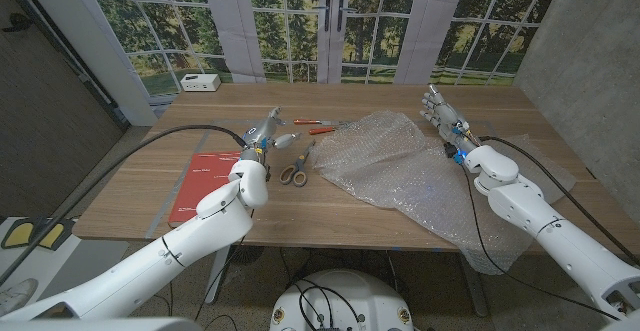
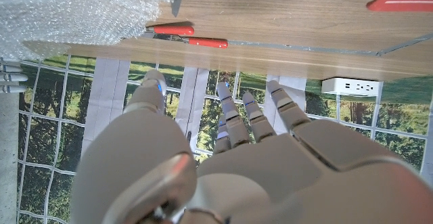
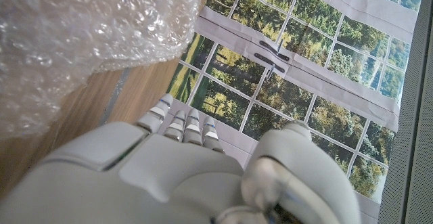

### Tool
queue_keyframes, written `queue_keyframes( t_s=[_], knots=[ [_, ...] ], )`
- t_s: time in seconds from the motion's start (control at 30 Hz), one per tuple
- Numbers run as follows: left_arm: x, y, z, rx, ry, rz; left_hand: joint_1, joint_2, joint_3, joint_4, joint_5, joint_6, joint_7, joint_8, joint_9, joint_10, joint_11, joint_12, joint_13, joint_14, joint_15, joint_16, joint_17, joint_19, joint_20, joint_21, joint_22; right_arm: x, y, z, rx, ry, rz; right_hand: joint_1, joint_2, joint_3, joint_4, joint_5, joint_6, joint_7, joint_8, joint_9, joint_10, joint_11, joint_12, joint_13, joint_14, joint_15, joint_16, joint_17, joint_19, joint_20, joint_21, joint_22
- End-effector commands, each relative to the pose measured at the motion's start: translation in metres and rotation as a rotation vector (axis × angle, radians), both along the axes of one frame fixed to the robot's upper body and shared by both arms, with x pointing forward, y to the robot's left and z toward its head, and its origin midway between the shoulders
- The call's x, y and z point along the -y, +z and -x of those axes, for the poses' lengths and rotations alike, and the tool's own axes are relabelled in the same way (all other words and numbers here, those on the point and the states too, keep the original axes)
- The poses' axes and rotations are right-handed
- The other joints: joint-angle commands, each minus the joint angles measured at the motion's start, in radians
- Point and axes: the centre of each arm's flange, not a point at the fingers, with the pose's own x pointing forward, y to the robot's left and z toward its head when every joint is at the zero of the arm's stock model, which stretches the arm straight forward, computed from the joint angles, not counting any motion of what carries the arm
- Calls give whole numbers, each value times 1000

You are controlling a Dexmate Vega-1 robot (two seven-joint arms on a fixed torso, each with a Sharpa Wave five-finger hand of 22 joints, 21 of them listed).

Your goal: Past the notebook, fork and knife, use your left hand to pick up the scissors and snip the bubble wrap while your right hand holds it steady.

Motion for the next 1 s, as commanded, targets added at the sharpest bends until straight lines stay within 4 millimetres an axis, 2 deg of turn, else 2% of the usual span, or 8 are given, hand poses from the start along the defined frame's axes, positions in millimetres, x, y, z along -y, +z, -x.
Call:
queue_keyframes(
  t_s=[0.03, 0.43, 0.5, 0.6, 1.0],
  knots=[
    [11, 5, 0, -79, 16, -43, 6, 9, 4, -10, 9, 33, 8, 11, 0, 16, 3, 7, 7, 4, 2, 2, 3, -5, 0, -2, 4, 0, -1, -4, -13, 12, -5, 14, 1, 5, -1, -1, -9, 2, 2, 5, -3, -1, 0, 3, -6, 2, 5, 1, -2, -5, 5, 3],
    [19, 4, 1, -108, 67, -45, 5, 13, -1, -10, 9, 61, 17, 16, 0, 50, 13, 17, 15, 25, 11, 8, 3, 12, 8, 4, 4, 2, -1, -8, -22, 14, -6, 13, 2, 7, -1, -2, -10, 2, 2, 5, -3, -1, 1, 3, -6, 1, 6, 2, -2, -6, 5, 3],
    [20, 5, 1, -109, 59, -55, 7, 14, 0, -11, 10, 63, 16, 16, 0, 54, 8, 18, 16, 27, 12, 9, 3, 12, 9, 4, 4, 3, -1, -9, -23, 15, -6, 12, 2, 8, -1, -2, -10, 2, 1, 5, -4, -1, 0, 3, -6, 1, 6, 2, -1, -5, 5, 3],
    [21, 5, 1, -112, 63, -56, 16, 20, 3, -15, 12, 62, 17, 13, 1, 41, 17, 10, 18, 18, 15, 4, 3, 10, 9, 3, 5, 3, -1, -10, -25, 15, -10, 12, 1, 8, -1, -3, -10, 2, 1, 5, -3, -1, 1, 3, -6, 1, 6, 2, -1, -5, 5, 3],
    [21, 5, -3, -152, 76, -82, 29, 25, 6, -19, 15, 59, 22, 9, 1, 35, 13, 4, 22, 2, 21, -3, 2, -6, 13, -4, 5, 4, -3, -10, -29, 17, -13, 10, 2, 9, 0, -5, -10, 2, 2, 5, -4, -2, 0, 3, -7, 1, 6, 3, -1, -5, 5, 3]
  ],
)
